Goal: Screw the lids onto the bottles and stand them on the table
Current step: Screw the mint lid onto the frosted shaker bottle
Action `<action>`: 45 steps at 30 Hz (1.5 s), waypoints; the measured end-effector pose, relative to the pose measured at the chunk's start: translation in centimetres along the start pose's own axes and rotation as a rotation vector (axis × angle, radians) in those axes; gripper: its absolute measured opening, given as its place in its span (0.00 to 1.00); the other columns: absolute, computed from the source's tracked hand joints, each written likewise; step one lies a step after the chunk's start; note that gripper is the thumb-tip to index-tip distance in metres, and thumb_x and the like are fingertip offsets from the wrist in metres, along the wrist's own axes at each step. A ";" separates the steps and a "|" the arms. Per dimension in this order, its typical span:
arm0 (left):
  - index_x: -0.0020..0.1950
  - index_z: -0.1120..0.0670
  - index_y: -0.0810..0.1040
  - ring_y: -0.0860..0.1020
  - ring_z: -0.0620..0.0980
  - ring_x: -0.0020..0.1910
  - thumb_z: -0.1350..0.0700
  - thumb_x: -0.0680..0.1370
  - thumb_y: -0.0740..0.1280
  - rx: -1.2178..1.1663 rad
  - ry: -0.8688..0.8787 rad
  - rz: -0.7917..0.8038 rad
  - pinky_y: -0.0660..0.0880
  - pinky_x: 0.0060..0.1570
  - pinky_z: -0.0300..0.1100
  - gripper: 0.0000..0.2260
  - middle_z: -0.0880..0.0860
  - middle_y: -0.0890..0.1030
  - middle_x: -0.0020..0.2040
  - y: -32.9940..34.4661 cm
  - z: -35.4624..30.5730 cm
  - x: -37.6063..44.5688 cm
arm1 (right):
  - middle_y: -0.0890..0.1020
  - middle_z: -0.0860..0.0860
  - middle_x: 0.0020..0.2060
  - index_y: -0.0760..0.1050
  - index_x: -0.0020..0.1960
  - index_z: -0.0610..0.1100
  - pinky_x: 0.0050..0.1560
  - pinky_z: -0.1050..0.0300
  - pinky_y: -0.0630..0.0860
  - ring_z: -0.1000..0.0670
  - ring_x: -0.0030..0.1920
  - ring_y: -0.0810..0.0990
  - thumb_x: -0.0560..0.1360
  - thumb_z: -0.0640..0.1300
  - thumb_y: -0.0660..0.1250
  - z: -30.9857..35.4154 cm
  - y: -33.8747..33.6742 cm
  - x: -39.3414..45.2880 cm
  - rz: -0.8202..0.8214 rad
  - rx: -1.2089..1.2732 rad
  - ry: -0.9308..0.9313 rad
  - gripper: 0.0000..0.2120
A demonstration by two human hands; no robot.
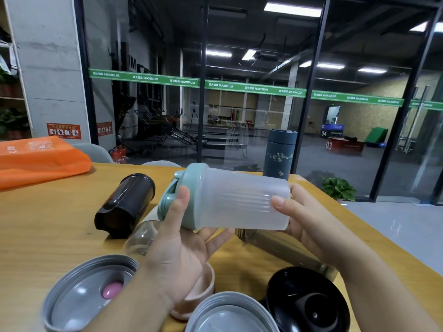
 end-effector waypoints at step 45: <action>0.47 0.41 0.79 0.79 0.33 0.48 0.54 0.75 0.70 1.436 0.148 0.331 0.73 0.49 0.27 0.07 0.39 0.83 0.46 2.2 0.5 -2.1 | 0.75 0.56 0.53 0.63 0.61 0.50 0.42 0.65 0.73 0.60 0.53 0.75 0.67 0.40 0.77 1.7 -1.6 -0.5 -0.307 -0.375 -0.179 0.31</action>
Point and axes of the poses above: each hand's wrist, its own x-axis towards the middle knuckle, its own y-axis out of the palm, z = x × y, the point moved 4 cm from there along x, towards the middle knuckle
